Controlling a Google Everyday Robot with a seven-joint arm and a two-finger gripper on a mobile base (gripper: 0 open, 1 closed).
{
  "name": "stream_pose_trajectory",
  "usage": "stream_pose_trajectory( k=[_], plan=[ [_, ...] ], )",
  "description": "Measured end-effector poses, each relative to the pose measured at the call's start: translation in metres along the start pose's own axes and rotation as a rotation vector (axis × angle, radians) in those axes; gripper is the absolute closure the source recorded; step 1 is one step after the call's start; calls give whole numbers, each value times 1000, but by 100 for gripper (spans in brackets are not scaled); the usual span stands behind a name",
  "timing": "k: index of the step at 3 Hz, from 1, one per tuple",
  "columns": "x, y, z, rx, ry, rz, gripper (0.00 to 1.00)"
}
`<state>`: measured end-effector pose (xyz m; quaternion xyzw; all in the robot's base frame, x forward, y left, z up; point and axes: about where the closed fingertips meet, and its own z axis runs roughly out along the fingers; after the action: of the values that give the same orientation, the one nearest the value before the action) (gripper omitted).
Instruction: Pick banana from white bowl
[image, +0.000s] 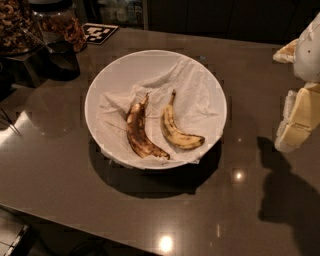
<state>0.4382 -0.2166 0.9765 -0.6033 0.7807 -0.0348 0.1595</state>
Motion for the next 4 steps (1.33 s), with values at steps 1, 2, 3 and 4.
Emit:
stream_pose_trajectory(
  k=[1,2,3,4],
  plan=[
    [0,0,0,0,0,0,0],
    [-8,10,-5,29,31,-8,0],
    [-29,28,-11,23,78,-25,0],
    [-52,47,-14,-22,78,-86,0]
  ],
)
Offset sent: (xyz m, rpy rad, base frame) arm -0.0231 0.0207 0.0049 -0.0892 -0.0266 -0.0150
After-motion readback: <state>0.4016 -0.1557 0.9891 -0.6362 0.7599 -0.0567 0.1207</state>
